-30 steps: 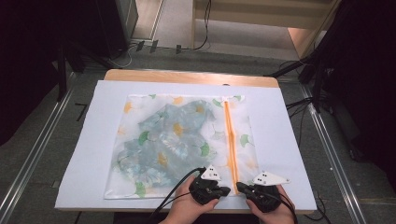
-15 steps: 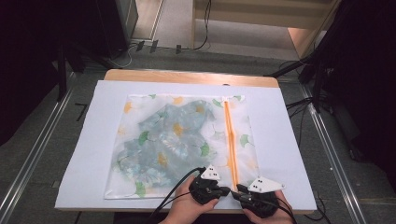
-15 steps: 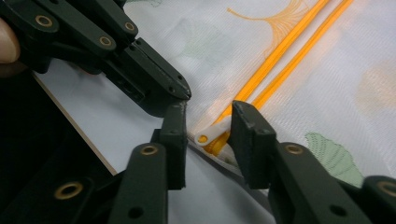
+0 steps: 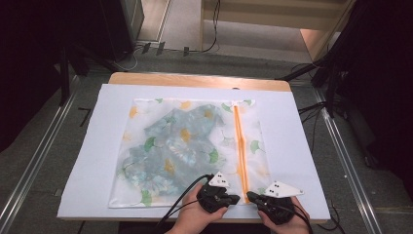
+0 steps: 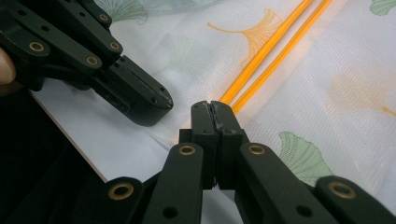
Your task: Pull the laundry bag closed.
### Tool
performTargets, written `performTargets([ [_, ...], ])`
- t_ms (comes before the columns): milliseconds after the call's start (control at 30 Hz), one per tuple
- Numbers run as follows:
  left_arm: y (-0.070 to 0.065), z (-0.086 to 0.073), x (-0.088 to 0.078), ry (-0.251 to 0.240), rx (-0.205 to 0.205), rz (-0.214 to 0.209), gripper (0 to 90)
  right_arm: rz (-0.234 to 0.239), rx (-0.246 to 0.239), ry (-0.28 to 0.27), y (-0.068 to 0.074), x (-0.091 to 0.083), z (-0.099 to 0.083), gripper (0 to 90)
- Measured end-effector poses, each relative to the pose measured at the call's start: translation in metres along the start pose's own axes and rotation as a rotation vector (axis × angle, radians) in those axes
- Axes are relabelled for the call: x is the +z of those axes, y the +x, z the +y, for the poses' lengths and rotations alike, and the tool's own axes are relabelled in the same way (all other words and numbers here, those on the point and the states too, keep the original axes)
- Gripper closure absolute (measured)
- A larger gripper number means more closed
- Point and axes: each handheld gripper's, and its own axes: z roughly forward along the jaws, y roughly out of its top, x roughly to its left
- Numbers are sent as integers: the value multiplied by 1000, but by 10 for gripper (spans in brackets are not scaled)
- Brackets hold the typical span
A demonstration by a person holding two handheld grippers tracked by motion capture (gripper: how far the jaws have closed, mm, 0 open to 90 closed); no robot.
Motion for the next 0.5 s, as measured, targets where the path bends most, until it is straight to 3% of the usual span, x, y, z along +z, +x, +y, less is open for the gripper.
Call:
performTargets([
  [233, -1, 0, 0, 4, 2, 4, 900, -19, -3, 20, 0, 8, 1, 867],
  [400, -2, 0, 1, 4, 14, 9, 900, 6, -5, 41, 0, 10, 2, 900],
  [500, -2, 1, 1, 10, 19, 13, 900, -31, -35, 54, 4, 11, 5, 900],
])
